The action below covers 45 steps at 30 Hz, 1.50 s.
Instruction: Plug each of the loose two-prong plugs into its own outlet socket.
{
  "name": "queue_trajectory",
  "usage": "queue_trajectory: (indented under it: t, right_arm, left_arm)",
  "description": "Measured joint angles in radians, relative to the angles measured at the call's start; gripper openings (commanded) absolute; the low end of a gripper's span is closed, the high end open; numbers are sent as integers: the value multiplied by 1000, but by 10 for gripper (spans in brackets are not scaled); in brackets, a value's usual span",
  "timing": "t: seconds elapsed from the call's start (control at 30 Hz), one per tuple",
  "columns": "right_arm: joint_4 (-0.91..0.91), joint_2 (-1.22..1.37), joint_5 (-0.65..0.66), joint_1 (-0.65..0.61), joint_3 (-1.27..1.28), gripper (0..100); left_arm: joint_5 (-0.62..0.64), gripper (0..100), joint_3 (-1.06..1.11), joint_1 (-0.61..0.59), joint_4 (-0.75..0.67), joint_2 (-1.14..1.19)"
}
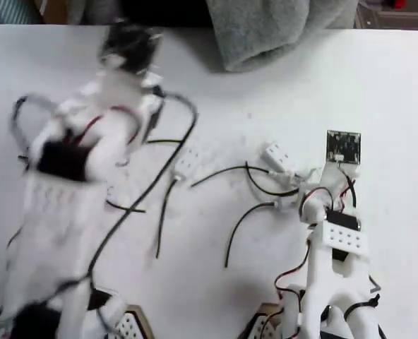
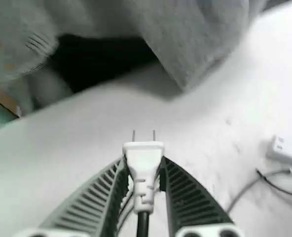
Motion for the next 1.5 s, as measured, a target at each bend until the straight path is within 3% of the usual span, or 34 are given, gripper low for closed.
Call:
queue_trajectory:
  t: [0.47, 0.73, 1.0, 1.5]
  right_arm:
    - [0, 0, 0, 6, 0, 19]
    - [-3, 0, 0, 6, 0, 19]
    - [-28, 0, 0, 6, 6, 20]
    - [-28, 0, 0, 6, 6, 20]
  left_arm:
    - [-9, 24, -568, 69, 331, 697]
    - [-104, 24, -847, 104, 539, 988]
    - [-112, 24, -930, 161, 563, 1122]
    - [-52, 24, -930, 133, 577, 1138]
